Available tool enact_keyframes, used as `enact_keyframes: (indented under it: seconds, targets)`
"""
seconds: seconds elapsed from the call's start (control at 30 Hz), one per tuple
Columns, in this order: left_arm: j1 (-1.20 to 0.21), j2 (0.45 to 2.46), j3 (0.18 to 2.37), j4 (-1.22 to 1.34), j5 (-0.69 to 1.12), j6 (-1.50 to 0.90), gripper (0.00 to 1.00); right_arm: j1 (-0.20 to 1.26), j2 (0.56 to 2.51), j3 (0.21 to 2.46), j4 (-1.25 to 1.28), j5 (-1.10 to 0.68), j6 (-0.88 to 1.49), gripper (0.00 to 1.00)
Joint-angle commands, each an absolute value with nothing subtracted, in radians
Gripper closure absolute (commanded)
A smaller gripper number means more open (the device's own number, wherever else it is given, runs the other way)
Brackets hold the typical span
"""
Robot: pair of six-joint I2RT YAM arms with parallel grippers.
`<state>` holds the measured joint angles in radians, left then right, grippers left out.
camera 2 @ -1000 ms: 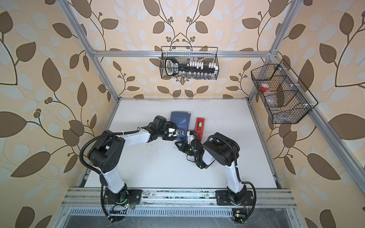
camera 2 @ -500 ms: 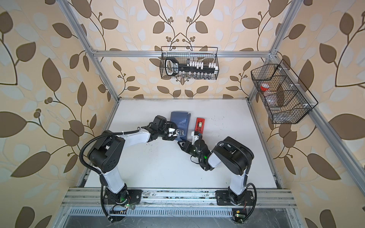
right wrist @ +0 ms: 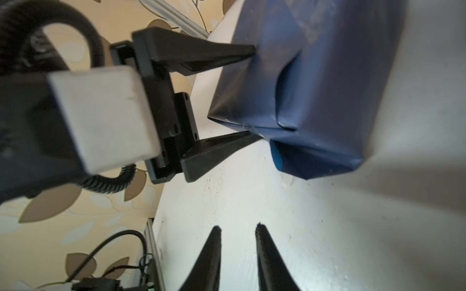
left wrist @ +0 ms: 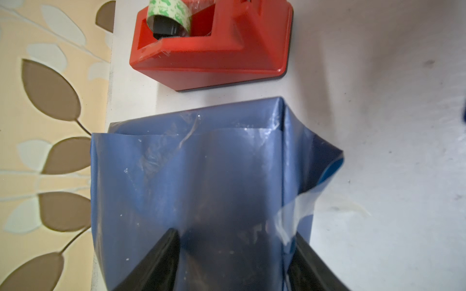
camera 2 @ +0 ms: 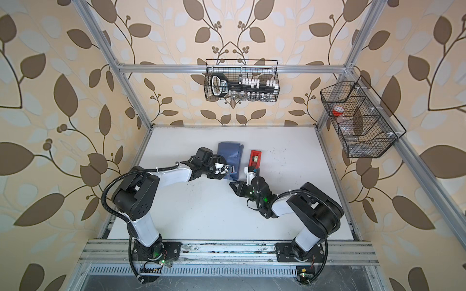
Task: Wrap a gift box in wrapping paper
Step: Wrap the gift box with the wrapping paper.
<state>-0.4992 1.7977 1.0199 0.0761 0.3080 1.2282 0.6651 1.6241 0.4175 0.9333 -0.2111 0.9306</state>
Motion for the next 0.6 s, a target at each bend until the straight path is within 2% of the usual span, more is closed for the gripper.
enact_keyframes:
  seconds: [0.0, 0.13, 0.27, 0.57]
  targets:
    - [-0.523, 1.877, 0.987, -0.117, 0.321, 1.207, 0.34, 0.660, 1.637, 0.459, 0.983, -0.231, 0.896, 0.91]
    - [-0.524, 1.878, 0.993, -0.127, 0.320, 1.208, 0.34, 0.658, 1.742, 0.520, 1.045, -0.190, 0.932, 1.00]
    - [-0.524, 1.868, 0.989, -0.124, 0.322, 1.205, 0.34, 0.667, 1.821, 0.586, 1.037, -0.176, 0.929, 1.00]
    - [-0.525, 1.876, 0.994, -0.131, 0.324, 1.205, 0.34, 0.672, 1.866, 0.640, 0.937, -0.050, 0.870, 1.00]
